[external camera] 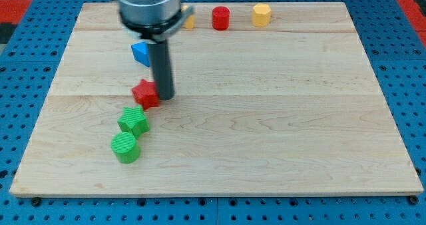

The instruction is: Point your arm above yellow hexagon

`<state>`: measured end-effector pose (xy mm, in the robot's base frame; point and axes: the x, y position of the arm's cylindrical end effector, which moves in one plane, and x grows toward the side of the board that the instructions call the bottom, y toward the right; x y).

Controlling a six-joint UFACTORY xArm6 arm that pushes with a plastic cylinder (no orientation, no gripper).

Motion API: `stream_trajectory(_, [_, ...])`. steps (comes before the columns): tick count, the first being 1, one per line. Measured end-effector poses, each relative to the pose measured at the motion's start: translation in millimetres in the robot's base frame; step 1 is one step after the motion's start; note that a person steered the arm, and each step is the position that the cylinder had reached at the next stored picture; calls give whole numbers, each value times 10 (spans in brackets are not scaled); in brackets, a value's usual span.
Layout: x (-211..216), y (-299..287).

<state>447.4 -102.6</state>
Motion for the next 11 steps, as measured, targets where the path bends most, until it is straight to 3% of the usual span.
stream_trajectory(1, [-141, 87])
stream_trajectory(3, [-1139, 1730])
stream_trajectory(5, [-1721, 2522])
stream_trajectory(6, [-2436, 3064])
stream_trajectory(7, [-2560, 2985])
stream_trajectory(9, [-2556, 2173])
stream_trajectory(11, [-2116, 1588])
